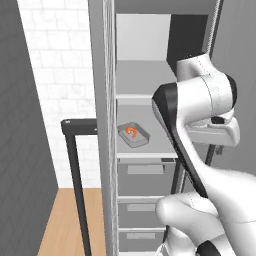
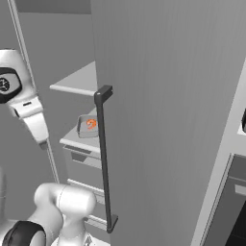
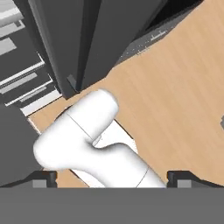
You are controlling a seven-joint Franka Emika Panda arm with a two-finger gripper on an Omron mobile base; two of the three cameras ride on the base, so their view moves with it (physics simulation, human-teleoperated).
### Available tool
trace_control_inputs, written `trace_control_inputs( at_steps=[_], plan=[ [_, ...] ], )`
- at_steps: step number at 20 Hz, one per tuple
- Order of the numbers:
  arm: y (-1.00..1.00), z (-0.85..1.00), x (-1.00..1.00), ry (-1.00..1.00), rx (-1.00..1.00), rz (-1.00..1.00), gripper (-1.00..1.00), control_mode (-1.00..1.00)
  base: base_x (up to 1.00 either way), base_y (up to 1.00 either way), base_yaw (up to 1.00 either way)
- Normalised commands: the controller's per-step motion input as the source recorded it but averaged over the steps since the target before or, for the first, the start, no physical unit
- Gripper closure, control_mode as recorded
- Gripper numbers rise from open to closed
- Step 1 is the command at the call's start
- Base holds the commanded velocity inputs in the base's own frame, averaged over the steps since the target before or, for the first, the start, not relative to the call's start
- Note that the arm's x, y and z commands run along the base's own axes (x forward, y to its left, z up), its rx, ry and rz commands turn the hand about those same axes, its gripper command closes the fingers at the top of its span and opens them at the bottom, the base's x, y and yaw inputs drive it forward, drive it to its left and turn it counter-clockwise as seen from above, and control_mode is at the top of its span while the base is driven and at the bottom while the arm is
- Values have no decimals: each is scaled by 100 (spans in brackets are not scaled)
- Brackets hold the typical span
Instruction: Take the meat container that has the shrimp and place it on the second highest rack of the freezer. Then take the vegetable container that has the avocado and cucumber and place it on the highest rack of the freezer.
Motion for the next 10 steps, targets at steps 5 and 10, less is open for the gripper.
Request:
trace_control_inputs(
  at_steps=[5,10],
  plan=[
    [-3,22,-86,8,17,55,-100,-100,0,0,0],
    [0,15,-86,-1,36,33,-100,-100,0,0,0]
  ],
)
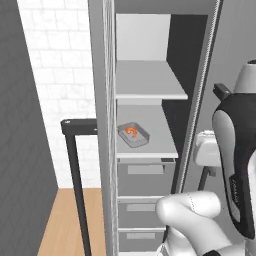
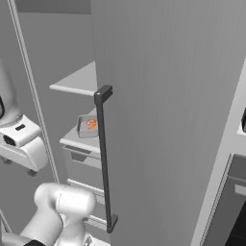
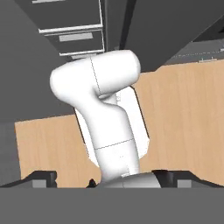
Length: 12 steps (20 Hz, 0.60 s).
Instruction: Take the meat container that has the shrimp and place it on the second highest rack of the freezer. Then take the vegetable container that has the avocado and cucumber and place it on the highest rack of the freezer.
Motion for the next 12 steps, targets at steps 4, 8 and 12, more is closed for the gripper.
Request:
trace_control_inputs(
  at_steps=[4,8,12],
  plan=[
    [0,1,-44,0,18,9,-100,-100,0,0,0],
    [0,0,-18,-2,0,0,-100,100,-75,0,-3],
    [0,0,0,0,0,0,-100,100,-69,-42,-12]
  ],
)
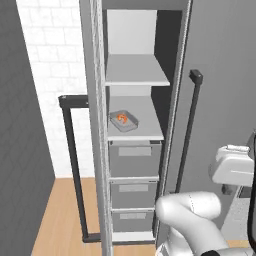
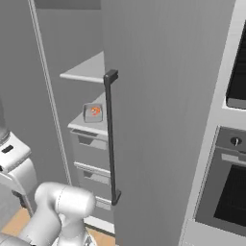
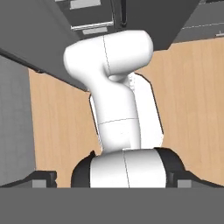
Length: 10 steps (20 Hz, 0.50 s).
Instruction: Take the meat container that has the shrimp and place it on the second highest rack of the freezer. Then take the vegetable container that has the avocado and cucumber and place it on the highest rack of the freezer.
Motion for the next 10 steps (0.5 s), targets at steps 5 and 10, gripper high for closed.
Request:
trace_control_inputs(
  at_steps=[5,10],
  plan=[
    [0,0,0,0,0,0,-100,100,2,-98,0],
    [0,0,0,0,0,0,-100,100,0,-100,8]
  ],
)
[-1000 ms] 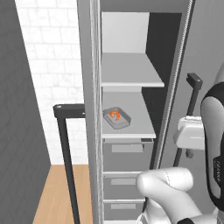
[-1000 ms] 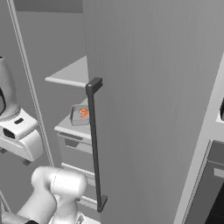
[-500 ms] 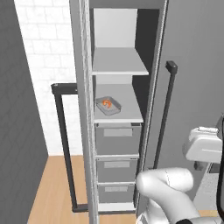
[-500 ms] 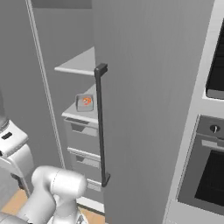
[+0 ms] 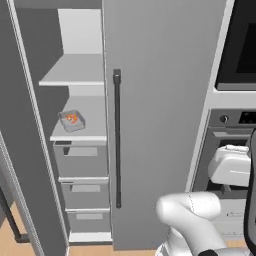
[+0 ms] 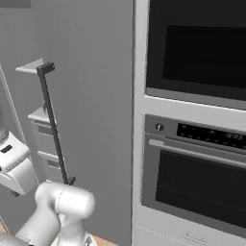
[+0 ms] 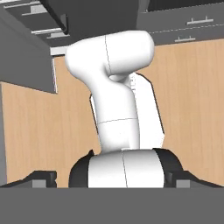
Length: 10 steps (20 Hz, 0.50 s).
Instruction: Take the meat container that has the shrimp and place it on the second highest rack of the freezer. Then take the vegetable container that has the avocado and cucumber and place it on the highest rack of the freezer.
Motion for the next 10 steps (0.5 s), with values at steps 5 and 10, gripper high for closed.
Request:
trace_control_inputs(
  at_steps=[5,10],
  plan=[
    [0,0,0,0,0,0,-100,100,0,-100,3],
    [0,0,0,0,0,0,-100,100,3,-100,0]
  ],
)
